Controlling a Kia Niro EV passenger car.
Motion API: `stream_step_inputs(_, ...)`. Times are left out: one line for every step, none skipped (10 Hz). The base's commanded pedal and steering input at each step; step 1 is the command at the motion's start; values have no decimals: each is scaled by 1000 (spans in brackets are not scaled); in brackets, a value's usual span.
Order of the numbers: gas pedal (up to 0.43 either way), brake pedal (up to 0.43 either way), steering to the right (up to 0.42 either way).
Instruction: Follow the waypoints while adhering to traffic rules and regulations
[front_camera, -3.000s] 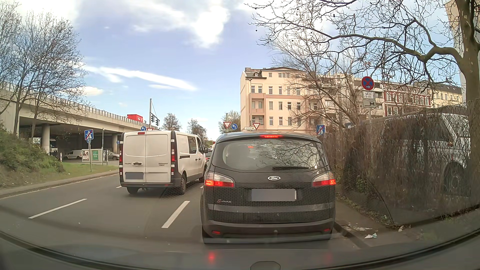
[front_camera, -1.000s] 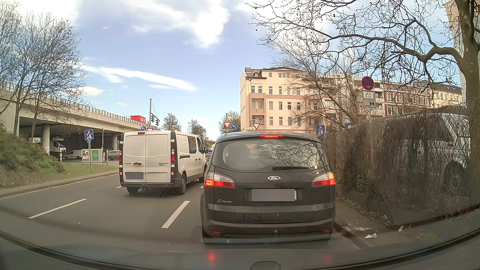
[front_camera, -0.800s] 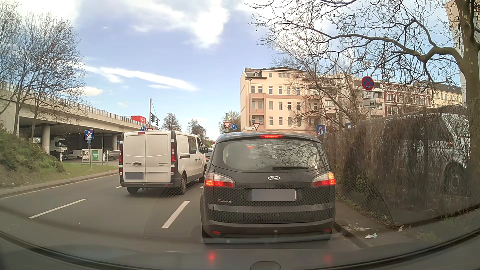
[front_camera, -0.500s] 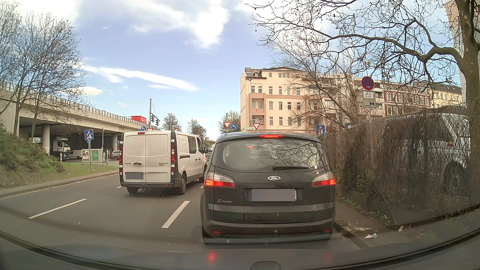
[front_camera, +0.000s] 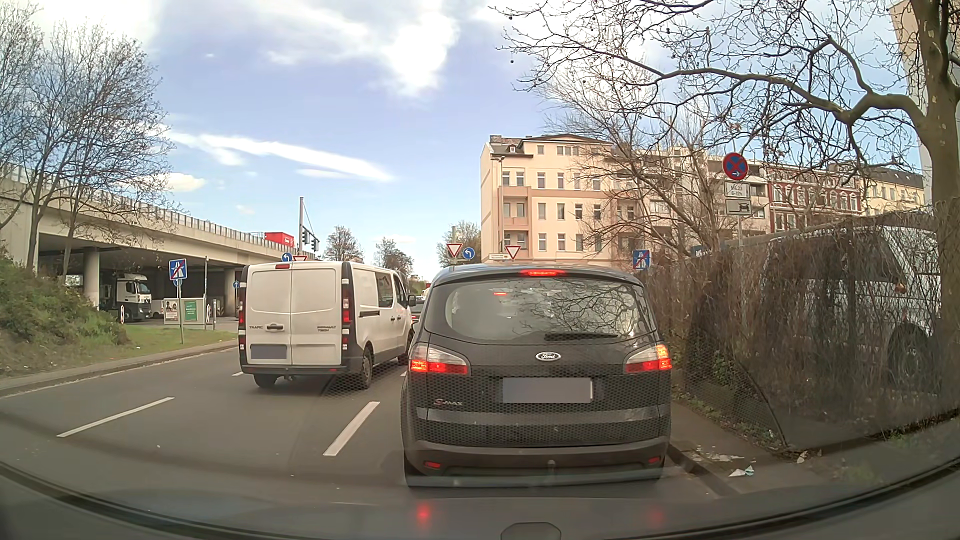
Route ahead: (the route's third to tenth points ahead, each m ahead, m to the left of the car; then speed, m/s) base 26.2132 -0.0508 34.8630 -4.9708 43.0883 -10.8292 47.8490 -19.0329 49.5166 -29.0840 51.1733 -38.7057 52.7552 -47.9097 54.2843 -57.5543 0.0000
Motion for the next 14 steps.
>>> stream_step_inputs(0,402,-13)
stream_step_inputs(0,402,-12)
stream_step_inputs(0,402,-13)
stream_step_inputs(0,402,-13)
stream_step_inputs(0,402,-13)
stream_step_inputs(0,402,-12)
stream_step_inputs(0,402,-12)
stream_step_inputs(0,402,-13)
stream_step_inputs(0,402,-12)
stream_step_inputs(0,396,-12)
stream_step_inputs(0,402,-12)
stream_step_inputs(0,402,-12)
stream_step_inputs(0,402,-13)
stream_step_inputs(0,402,-13)
